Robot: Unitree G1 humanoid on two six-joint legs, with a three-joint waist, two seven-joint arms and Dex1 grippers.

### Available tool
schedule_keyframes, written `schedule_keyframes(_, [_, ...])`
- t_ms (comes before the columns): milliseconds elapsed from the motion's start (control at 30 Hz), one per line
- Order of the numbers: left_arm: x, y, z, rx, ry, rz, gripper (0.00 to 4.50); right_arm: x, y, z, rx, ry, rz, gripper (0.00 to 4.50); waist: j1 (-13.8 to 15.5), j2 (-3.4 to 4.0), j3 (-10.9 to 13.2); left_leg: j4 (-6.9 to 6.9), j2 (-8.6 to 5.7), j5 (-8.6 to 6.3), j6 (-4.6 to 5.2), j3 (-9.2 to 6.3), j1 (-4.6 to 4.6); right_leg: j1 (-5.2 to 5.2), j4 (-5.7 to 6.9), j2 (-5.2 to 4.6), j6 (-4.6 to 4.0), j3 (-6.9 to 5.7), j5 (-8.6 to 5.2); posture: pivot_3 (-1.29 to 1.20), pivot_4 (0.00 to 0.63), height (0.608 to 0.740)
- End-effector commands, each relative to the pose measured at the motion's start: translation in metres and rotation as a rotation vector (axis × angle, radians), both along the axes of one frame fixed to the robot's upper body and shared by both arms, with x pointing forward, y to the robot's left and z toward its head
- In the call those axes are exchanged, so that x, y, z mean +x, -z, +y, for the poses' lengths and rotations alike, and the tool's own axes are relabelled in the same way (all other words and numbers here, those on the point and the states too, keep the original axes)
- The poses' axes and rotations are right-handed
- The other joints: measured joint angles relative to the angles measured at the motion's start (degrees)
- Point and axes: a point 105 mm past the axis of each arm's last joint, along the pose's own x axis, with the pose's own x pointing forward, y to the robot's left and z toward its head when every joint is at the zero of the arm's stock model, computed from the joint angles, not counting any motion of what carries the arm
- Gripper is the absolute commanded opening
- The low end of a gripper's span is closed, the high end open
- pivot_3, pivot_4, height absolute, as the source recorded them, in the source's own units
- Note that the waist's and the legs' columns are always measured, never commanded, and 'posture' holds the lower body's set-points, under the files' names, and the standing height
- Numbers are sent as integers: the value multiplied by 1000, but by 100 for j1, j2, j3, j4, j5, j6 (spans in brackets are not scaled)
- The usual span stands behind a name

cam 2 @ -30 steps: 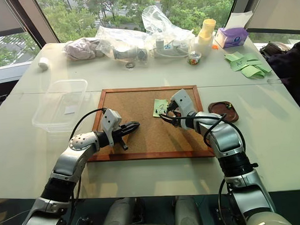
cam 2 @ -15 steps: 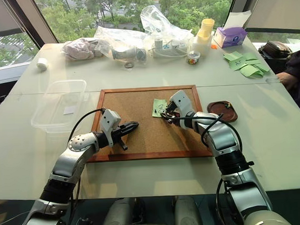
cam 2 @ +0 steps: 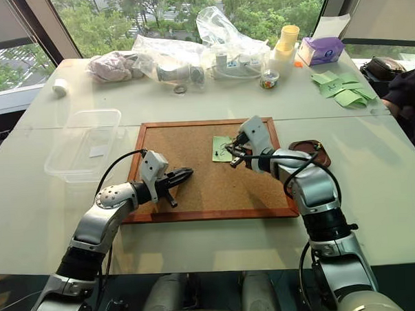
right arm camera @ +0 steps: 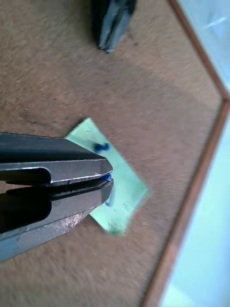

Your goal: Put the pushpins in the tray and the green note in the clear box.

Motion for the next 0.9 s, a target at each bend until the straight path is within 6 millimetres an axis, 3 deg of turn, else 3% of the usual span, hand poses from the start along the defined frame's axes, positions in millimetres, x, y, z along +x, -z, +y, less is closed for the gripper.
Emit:
schedule_keyframes(33, [-5,28,7,49,-25,97,0,-5,-27,-22,29,70,-66,30,-4,0,0,0,0,0,0,-1,1,1,0,0,0,0,0,0,150,740])
schedule_keyframes(167, [-6,29,7,49,-20,99,0,-11,-29,-70,17,224,-65,30,1,0,0,-2,0,-11,20,-2,2,1,-2,0,-1,0,0,0,150,740])
schedule_keyframes(367, [-6,30,5,49,-8,101,0,-24,1,-139,-40,429,27,30,-2,3,-2,-3,-1,-17,30,3,5,3,-4,0,-1,0,0,0,150,740])
schedule_keyframes(733, [-5,30,2,48,0,98,0,-28,49,-159,-25,480,137,30,4,12,-8,-3,-2,-21,37,3,18,18,-5,-1,0,1,0,0,150,740])
schedule_keyframes(833, [-5,30,3,49,-4,97,0,-28,50,-160,-20,482,136,803,0,13,-8,-3,-2,-21,37,3,19,18,-5,-1,0,1,0,0,150,740])
schedule_keyframes(900, [-5,30,4,50,-7,95,0,-28,49,-161,-28,484,132,1747,0,13,-8,-3,-1,-21,37,3,20,18,-4,-1,0,1,0,0,150,740])
